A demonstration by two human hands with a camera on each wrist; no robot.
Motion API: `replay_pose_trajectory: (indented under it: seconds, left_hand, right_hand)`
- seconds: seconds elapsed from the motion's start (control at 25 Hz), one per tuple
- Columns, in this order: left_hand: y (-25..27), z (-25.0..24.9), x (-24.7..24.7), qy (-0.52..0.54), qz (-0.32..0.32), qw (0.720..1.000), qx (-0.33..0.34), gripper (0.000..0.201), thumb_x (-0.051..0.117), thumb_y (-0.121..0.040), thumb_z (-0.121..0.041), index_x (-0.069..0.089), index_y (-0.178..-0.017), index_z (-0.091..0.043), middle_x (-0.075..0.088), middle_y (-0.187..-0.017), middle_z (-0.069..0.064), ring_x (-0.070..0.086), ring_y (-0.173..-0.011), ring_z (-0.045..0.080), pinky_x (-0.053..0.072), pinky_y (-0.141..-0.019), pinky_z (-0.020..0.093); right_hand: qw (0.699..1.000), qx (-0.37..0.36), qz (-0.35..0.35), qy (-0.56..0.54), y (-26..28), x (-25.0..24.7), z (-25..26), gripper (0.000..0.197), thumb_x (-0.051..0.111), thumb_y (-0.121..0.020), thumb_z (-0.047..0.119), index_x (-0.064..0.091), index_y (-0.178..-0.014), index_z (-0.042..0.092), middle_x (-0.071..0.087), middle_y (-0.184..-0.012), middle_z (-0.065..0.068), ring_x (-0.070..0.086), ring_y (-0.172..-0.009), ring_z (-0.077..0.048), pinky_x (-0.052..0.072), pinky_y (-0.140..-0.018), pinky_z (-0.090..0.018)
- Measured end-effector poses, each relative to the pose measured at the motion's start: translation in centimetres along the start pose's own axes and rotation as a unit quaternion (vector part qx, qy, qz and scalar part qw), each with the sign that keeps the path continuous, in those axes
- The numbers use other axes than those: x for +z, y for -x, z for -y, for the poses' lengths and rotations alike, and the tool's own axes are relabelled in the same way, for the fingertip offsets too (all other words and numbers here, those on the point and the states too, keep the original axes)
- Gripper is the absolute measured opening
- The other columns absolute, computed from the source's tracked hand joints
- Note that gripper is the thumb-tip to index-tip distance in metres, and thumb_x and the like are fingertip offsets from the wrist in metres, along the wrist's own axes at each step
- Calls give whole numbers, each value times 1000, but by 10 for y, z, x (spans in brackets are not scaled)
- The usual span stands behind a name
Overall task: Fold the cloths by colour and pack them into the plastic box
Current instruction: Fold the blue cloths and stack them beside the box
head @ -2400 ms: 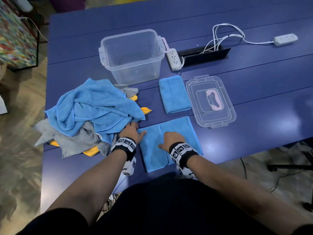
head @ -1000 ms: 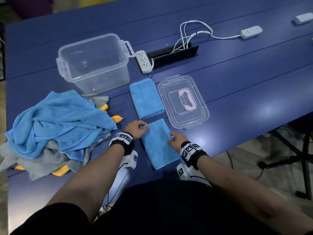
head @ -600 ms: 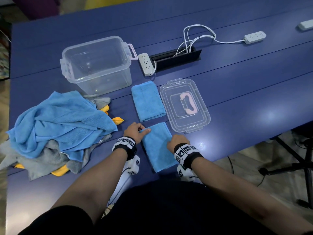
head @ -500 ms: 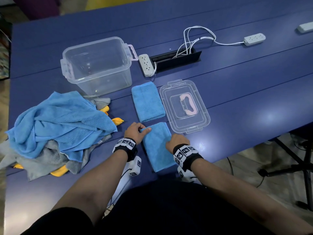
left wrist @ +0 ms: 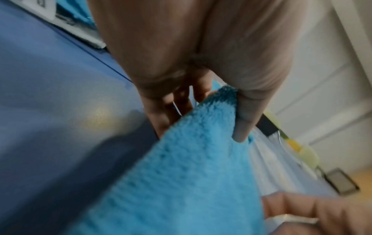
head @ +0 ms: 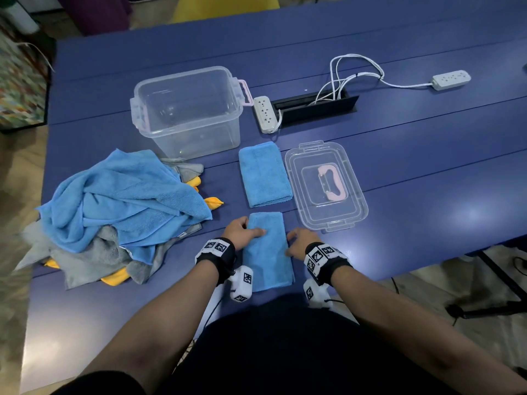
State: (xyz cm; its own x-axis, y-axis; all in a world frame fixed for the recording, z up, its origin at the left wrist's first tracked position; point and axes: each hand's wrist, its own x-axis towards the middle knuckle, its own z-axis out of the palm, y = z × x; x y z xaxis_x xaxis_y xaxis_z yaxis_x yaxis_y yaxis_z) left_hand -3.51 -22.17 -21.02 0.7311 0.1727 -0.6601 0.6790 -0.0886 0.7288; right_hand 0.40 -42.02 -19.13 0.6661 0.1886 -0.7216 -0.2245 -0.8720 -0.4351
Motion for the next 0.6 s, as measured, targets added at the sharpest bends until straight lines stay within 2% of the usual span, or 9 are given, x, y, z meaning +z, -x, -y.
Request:
replay_pose_trajectory:
  seconds: [0.08, 0.16, 0.2, 0.32, 0.36, 0.44, 0.48, 0.52, 0.6]
  left_hand:
    - [10, -7, -5, 118, 42, 992, 24, 44, 80, -75, -4, 64, -115, -4, 69, -116, 16, 68, -97, 27, 56, -87, 41]
    - [24, -20, -15, 193, 94, 975, 57, 49, 78, -72, 4, 63, -118, -4, 70, -113, 14, 67, -97, 27, 56, -84, 40]
    - [29, -24, -21, 219, 114, 966, 70, 48, 75, -73, 7, 62, -118, -4, 70, -111, 13, 68, -97, 26, 57, -83, 39]
    - [37, -23, -38, 286, 90, 951, 77, 46, 75, -77, 0, 60, -120, -3, 70, -113, 14, 68, -101, 29, 56, -88, 44]
    - [34, -15, -45, 297, 47, 951, 68, 49, 80, -76, -12, 60, -119, -2, 70, -115, 15, 67, -104, 31, 55, -90, 46]
    - [24, 4, -55, 265, -62, 962, 14, 59, 82, -73, -39, 61, -113, 0, 71, -110, 13, 67, -103, 31, 55, -88, 45]
    - [19, 17, -57, 226, -100, 969, -26, 61, 78, -75, -48, 61, -109, 0, 71, -104, 12, 68, -100, 29, 56, -84, 43]
    - [16, 29, -58, 187, -113, 973, -73, 61, 76, -74, -53, 62, -104, -1, 71, -101, 12, 68, -96, 28, 58, -80, 44]
    - [10, 56, -57, 118, -112, 981, -109, 61, 79, -59, -58, 64, -95, -12, 73, -101, 9, 70, -90, 26, 59, -78, 50]
  right_hand:
    - [986, -46, 28, -157, -3, 3, 5, 74, 87, -62, 24, 49, -125, 17, 62, -115, -1, 61, -97, -15, 52, -78, -26]
    - [944, -74, 38, -320, -5, 5, 13, 101, 94, -50, 37, 44, -135, 17, 63, -123, -1, 63, -108, -17, 54, -91, -36]
    - [926, -88, 60, -363, -5, 6, 18, 100, 94, -52, 38, 45, -136, 16, 64, -124, -2, 64, -111, -19, 53, -93, -38]
    - [891, -101, 145, -419, 0, 10, 38, 58, 82, -74, 23, 60, -125, 7, 68, -119, -8, 66, -107, -22, 53, -95, -38]
    - [891, -90, 150, -419, -1, 15, 42, 52, 79, -78, 25, 62, -122, 4, 68, -118, -11, 66, -108, -26, 52, -96, -41]
    - [919, -46, 117, -373, -4, 23, 48, 65, 80, -71, 49, 63, -118, 7, 69, -115, -13, 67, -105, -29, 54, -92, -46]
    - [945, -28, 95, -311, -7, 27, 46, 77, 80, -61, 63, 60, -115, 13, 69, -113, -9, 67, -102, -29, 58, -83, -47]
    - [968, -17, 91, -233, -8, 29, 44, 81, 79, -54, 68, 56, -114, 19, 67, -113, -4, 67, -99, -26, 60, -71, -41]
    - [989, -40, 99, -107, -5, 33, 39, 71, 82, -65, 51, 46, -120, 24, 61, -116, 0, 63, -96, -19, 49, -55, -25]
